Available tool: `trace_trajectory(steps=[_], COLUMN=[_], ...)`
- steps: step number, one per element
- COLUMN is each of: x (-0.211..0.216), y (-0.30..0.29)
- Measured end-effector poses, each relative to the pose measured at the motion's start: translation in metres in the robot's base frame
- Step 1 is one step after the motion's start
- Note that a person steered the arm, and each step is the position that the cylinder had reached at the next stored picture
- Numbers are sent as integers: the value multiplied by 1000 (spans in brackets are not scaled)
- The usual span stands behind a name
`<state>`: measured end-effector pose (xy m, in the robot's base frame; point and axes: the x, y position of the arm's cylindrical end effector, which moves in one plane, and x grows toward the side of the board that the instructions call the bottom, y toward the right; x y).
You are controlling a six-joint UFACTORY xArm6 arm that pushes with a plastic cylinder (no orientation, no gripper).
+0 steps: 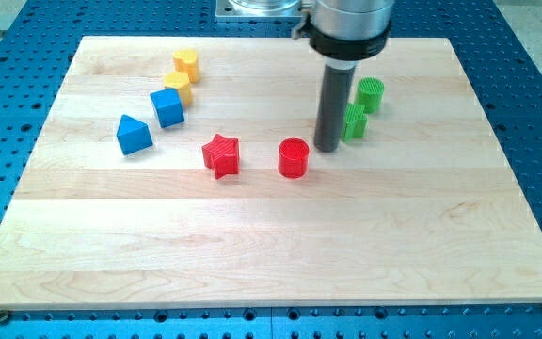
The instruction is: Slide the red circle bottom left of the green star
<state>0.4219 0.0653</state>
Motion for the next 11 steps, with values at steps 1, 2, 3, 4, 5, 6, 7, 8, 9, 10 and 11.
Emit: trace_trajectory(steps=[1,2,3,4,5,6,7,8,9,10,11], x=[58,84,69,52,48,47,26,16,3,-6,14], y=[24,-56,-75,-35,-17,-57,-49,-57,-60,-59,-39])
